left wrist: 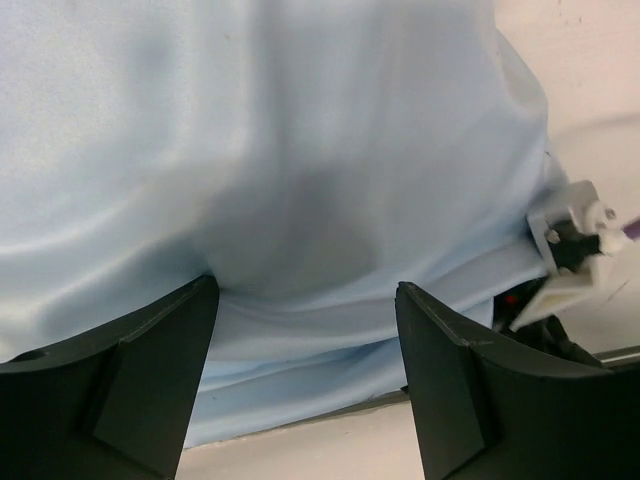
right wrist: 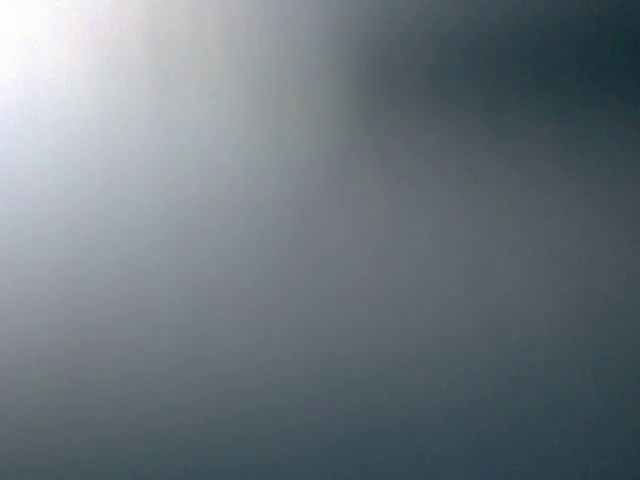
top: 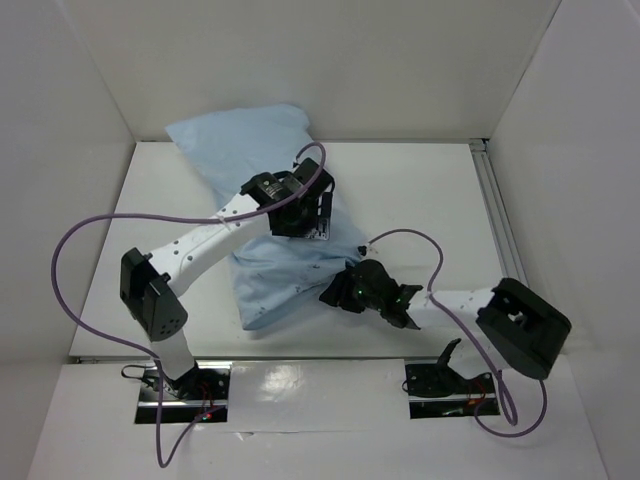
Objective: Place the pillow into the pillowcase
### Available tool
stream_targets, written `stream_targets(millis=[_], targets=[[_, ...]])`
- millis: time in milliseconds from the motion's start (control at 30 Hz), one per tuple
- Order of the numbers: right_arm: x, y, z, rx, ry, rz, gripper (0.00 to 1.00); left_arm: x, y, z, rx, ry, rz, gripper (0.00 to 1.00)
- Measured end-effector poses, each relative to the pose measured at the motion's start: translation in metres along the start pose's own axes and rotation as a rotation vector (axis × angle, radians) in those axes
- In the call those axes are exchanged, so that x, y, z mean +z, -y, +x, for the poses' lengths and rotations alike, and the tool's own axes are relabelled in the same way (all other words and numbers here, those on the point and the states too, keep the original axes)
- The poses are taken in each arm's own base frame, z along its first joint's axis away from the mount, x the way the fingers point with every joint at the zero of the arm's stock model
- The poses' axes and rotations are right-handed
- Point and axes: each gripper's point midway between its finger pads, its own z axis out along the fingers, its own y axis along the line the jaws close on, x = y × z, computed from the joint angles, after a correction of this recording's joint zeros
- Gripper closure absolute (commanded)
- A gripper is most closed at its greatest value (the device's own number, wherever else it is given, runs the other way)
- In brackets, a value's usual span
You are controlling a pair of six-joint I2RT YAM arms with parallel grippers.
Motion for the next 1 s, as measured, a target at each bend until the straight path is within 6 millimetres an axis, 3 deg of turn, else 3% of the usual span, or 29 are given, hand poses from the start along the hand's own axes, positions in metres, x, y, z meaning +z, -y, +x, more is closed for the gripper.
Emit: stream_targets(millis=[167,367,467,600,700,867,1000], targets=[[0.030,-0.008,-0.008,0.043,0.025,0.010,0.43,0.005,-0.001,0.002,0.012,-0.009,0.018,0.15],[0.050,-0.025,-0.012,0.077,0.051,-0.032,0.46,0.003,-0.013,0.010,0.014,-0.018,0.030,0.15],[0.058,-0.030,-0.012,0.081,0.056,-0.037,0.56,0.003,-0.019,0.011,0.007,-0.017,0.035,0.15],[0.066,-0.033,-0.009,0.075,0.074,-0.019,0.83,0.004,-0.024,0.012,-0.002,-0.018,0.042,0.15],[0.067,-0.032,-0.010,0.081,0.099,-0.002,1.00,0.005,-0.027,0.014,0.004,-0.019,0.050,0.15],[0.055,-0.019,-0.016,0.109,0.156,0.035,1.00,0.003,-0.029,0.018,0.006,-0.019,0.067,0.15],[0.022,-0.003,-0.031,0.156,0.229,0.055,1.00,0.000,-0.022,0.017,0.010,-0.020,0.105,0.15]])
